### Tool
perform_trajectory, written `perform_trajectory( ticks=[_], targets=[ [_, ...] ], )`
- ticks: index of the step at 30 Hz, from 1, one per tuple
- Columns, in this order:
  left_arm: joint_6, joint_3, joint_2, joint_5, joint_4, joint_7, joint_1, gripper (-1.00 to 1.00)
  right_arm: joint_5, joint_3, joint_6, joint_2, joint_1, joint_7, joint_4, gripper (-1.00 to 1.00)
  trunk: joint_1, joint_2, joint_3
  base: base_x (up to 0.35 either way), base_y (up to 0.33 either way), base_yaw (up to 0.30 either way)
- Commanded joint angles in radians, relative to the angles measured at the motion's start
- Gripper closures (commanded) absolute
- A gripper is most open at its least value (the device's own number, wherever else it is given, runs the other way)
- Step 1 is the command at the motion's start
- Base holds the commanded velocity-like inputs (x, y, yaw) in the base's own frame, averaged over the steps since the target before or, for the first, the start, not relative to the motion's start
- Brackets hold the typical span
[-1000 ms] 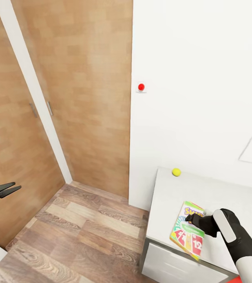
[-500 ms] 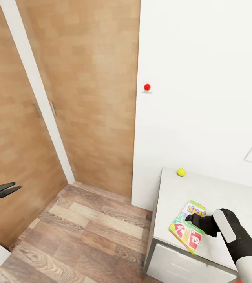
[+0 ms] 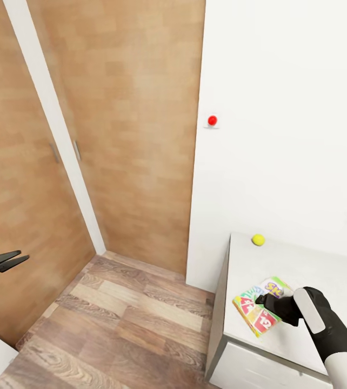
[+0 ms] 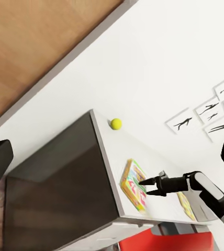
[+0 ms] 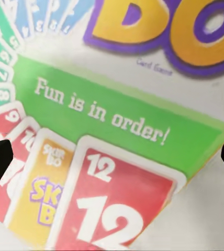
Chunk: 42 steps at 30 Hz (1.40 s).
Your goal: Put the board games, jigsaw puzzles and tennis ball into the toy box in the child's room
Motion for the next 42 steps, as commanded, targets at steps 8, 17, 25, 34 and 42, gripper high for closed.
perform_trajectory(
  ticks=[8, 17, 25, 34, 42],
  targets=[
    [0.011, 0.0, 0.0, 0.0, 0.0, -0.004, -0.001, -1.0, -0.011, -0.001, 0.003, 0.0, -0.001, -0.01, -0.001, -1.0, 0.001, -0.002, -0.002, 0.186, 0.142, 0.0],
    [0.011, 0.0, 0.0, 0.0, 0.0, -0.004, -0.001, -1.0, -0.011, -0.001, 0.003, 0.0, -0.001, -0.01, -0.001, -1.0, 0.001, -0.002, -0.002, 0.196, 0.091, 0.0],
    [0.011, 0.0, 0.0, 0.0, 0.0, -0.004, -0.001, -1.0, -0.011, -0.001, 0.003, 0.0, -0.001, -0.01, -0.001, -1.0, 0.001, -0.002, -0.002, 0.098, 0.129, 0.0],
    [0.011, 0.0, 0.0, 0.0, 0.0, -0.004, -0.001, -1.0, -0.011, -0.001, 0.003, 0.0, -0.001, -0.01, -0.001, -1.0, 0.001, -0.002, -0.002, 0.011, 0.044, 0.0],
    [0.01, 0.0, 0.0, -0.001, 0.0, -0.004, -0.001, -1.0, -0.011, -0.001, 0.003, -0.001, -0.001, -0.01, -0.001, -1.0, 0.001, -0.002, -0.001, -0.033, -0.016, -0.014]
  ],
)
